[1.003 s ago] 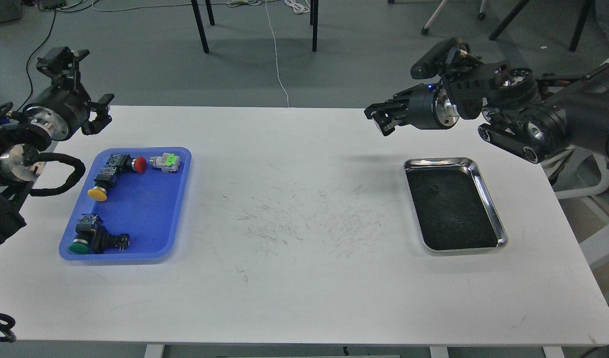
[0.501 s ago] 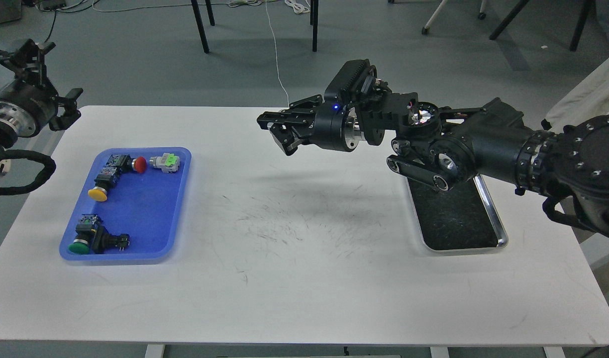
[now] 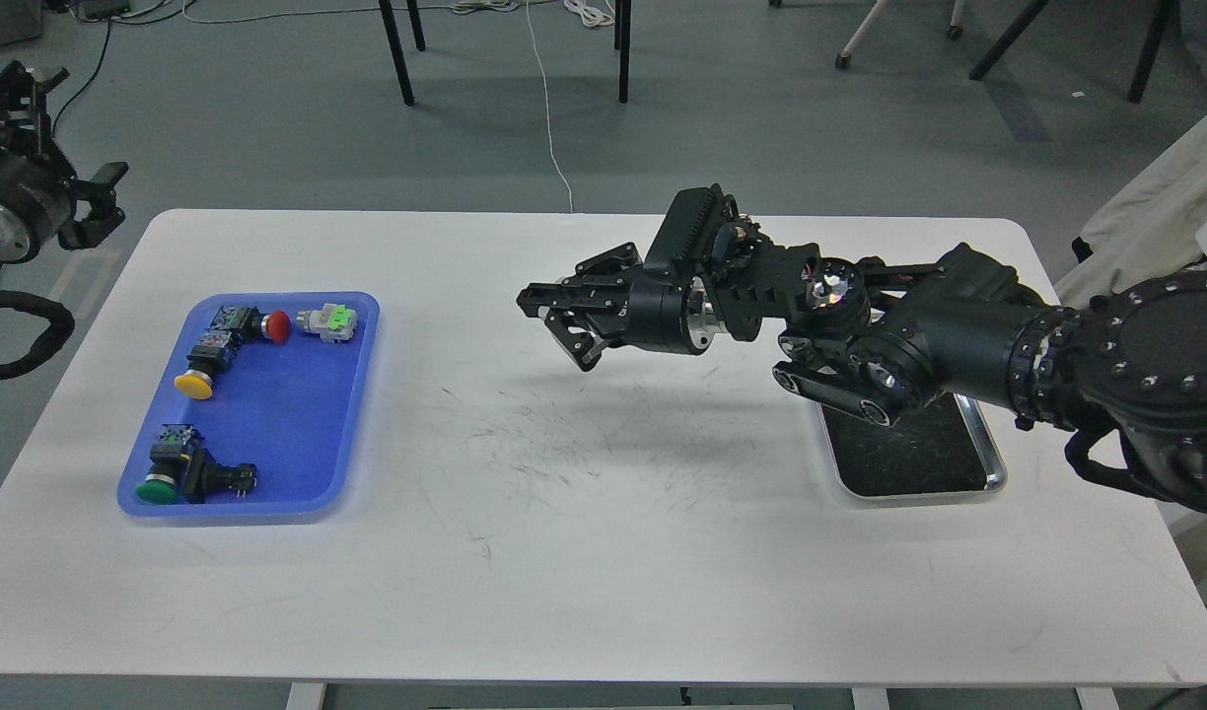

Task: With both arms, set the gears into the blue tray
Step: 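Lift the black gear with the right gripper toward the table center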

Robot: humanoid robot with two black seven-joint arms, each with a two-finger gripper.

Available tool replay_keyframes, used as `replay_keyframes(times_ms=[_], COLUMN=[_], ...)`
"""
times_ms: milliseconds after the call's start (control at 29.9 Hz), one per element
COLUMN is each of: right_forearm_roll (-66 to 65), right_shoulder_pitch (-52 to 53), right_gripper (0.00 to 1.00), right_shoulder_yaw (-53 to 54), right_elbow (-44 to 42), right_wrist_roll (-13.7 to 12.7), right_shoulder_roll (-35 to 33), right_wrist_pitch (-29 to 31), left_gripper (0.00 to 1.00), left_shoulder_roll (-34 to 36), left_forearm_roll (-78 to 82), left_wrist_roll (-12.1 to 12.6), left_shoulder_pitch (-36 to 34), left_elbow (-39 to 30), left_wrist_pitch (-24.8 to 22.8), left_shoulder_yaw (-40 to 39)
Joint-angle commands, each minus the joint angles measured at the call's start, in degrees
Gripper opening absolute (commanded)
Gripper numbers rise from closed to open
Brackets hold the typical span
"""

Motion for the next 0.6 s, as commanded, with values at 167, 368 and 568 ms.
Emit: replay_keyframes(times_ms=[167, 368, 568], right_forearm_roll=[-7.2, -12.2, -14.2], right_shoulder_pitch=[-4.1, -6.5, -7.3], right_gripper=[0.01, 0.01, 0.01], right_shoulder_yaw=[0.0, 0.0, 0.0], right_elbow=[0.2, 0.6, 1.6], right_wrist_roll=[0.0, 0.0, 0.0], right_shoulder_roll=[0.0, 0.0, 0.0], right_wrist_pitch=[-1.6, -3.1, -3.4], left_gripper=[0.99, 0.99, 0.99], left_shoulder_roll=[2.1, 3.8, 5.5], left_forearm_roll=[0.0, 0.1, 0.0], left_wrist_roll=[0.2, 0.6, 0.6], left_shoulder_pitch=[0.0, 0.0, 0.0], left_elbow=[-3.0, -5.3, -8.1], left_wrist_pitch=[1.1, 2.3, 3.6], left_shoulder_yaw=[0.0, 0.1, 1.3])
